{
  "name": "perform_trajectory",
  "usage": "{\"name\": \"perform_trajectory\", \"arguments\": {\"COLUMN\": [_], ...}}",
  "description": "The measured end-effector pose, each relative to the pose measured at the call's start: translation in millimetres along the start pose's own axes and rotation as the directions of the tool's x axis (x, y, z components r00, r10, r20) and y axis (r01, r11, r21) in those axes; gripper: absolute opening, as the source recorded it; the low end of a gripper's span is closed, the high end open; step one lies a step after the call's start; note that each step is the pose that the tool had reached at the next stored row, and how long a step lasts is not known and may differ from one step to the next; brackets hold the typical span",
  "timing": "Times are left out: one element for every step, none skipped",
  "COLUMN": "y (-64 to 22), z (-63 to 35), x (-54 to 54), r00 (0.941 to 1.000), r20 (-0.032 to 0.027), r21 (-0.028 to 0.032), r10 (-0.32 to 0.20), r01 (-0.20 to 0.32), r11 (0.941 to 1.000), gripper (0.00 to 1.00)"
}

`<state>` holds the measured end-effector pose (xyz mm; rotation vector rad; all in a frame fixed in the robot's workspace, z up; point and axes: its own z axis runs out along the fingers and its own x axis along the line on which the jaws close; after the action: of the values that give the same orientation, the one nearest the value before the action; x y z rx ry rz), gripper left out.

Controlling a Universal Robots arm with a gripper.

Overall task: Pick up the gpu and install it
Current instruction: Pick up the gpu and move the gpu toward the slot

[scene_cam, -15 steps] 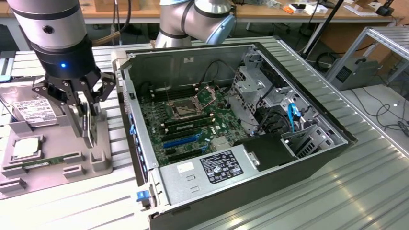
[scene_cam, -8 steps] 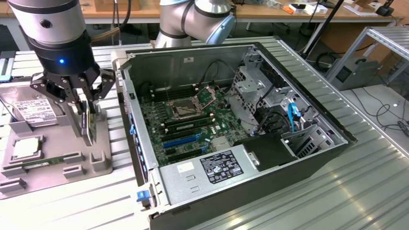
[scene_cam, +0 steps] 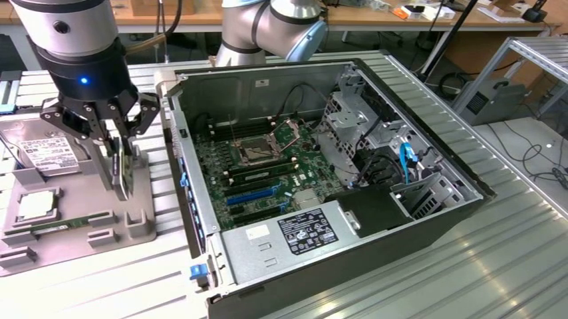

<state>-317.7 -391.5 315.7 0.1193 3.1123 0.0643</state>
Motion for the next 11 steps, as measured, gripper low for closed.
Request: {"name": "perform_trajectory", "arguments": {"y": [0.0,0.0,0.1,0.1,0.2,0.2,0.3,0.3,0.3,0.4,0.4], "z": [-0.6,-1.0,-1.7,-2.7,-4.0,-5.8,-6.4,-6.8,-7.8,-8.5,-9.0], "x": [0.0,0.0,0.0,-0.1,-0.1,-0.1,-0.2,-0.2,-0.2,-0.2,-0.2], "r00": [1.0000,1.0000,1.0000,1.0000,1.0000,1.0000,1.0000,1.0000,1.0000,1.0000,1.0000], "r20": [-0.0001,-0.0002,-0.0001,-0.0001,0.0000,0.0000,-0.0001,-0.0001,-0.0001,-0.0001,-0.0001], "r21": [0.0000,0.0001,0.0001,0.0001,-0.0001,-0.0001,-0.0001,-0.0001,-0.0002,-0.0002,-0.0003], "r10": [0.000,0.000,0.000,0.000,0.000,0.000,0.000,0.000,0.000,0.000,0.000], "r01": [0.000,0.000,0.000,0.000,0.000,0.000,0.000,0.000,0.000,0.000,0.000], "r11": [1.0000,1.0000,1.0000,1.0000,1.0000,1.0000,1.0000,1.0000,1.0000,1.0000,1.0000], "gripper": [0.27,0.27,0.27,0.27,0.27,0.27,0.27,0.27,0.27,0.27,0.27]}}
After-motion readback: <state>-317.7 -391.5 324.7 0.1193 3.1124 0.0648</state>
